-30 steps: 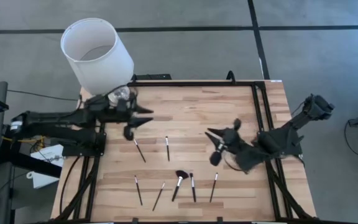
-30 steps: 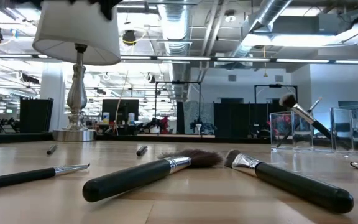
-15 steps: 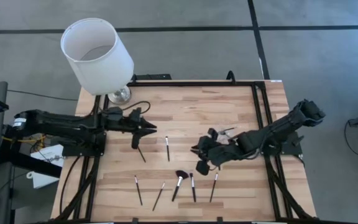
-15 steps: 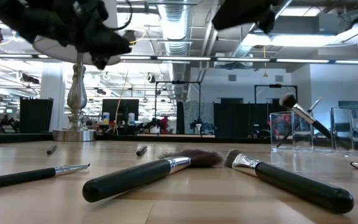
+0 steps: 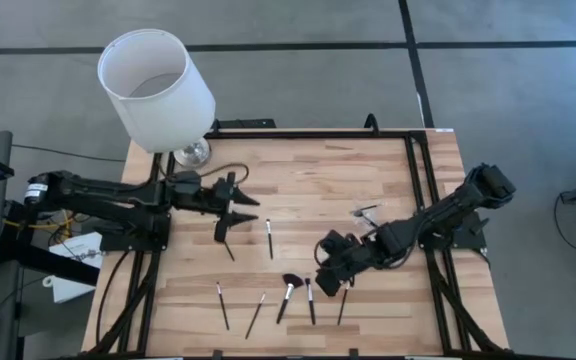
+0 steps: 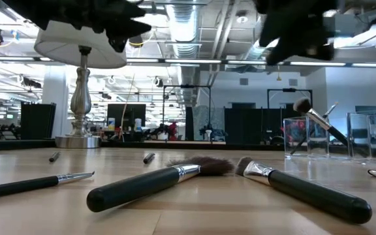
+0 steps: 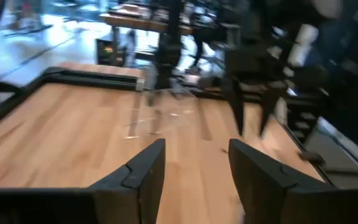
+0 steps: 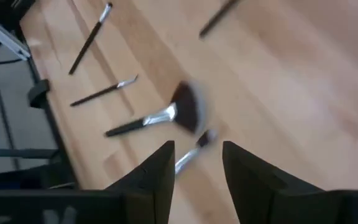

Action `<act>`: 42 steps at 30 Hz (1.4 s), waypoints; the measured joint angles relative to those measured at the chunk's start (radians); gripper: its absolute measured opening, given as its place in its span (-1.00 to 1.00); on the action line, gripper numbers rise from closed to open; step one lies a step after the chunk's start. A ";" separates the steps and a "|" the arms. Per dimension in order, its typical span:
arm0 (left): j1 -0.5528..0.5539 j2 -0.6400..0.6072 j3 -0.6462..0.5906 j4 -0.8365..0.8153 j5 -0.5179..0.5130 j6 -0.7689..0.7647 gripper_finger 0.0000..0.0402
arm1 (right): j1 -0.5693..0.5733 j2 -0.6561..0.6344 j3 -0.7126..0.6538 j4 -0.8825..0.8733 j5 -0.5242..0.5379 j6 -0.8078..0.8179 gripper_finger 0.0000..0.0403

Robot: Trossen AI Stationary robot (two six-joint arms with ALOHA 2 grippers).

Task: Put items in baskets/containers
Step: Put the eyeshadow brush into the transparent organizer

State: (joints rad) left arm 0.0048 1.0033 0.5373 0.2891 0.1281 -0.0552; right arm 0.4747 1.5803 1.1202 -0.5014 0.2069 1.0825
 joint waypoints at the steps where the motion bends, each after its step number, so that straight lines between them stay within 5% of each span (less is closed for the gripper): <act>1: -0.019 0.007 0.000 0.004 -0.002 0.015 -0.14 | 0.013 0.007 0.000 -0.006 -0.007 0.055 -0.38; 14: -0.082 0.040 0.000 0.003 -0.137 0.029 -0.19 | 0.168 0.201 -0.002 -0.194 -0.247 0.740 -0.45; 21: -0.082 0.039 0.000 0.011 -0.148 0.032 -0.19 | 0.137 0.275 -0.001 -0.192 -0.234 0.734 -0.45; 35: -0.082 0.039 0.000 0.018 -0.148 0.029 -0.19 | 0.099 0.213 0.000 -0.226 -0.161 0.718 -0.45; 42: -0.082 0.039 0.000 0.018 -0.148 0.029 -0.19 | 0.077 0.272 0.000 -0.218 -0.210 0.724 -0.45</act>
State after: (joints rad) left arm -0.0772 1.0428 0.5373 0.3073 -0.0195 -0.0265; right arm 0.5517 1.8524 1.1202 -0.7195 -0.0029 1.8065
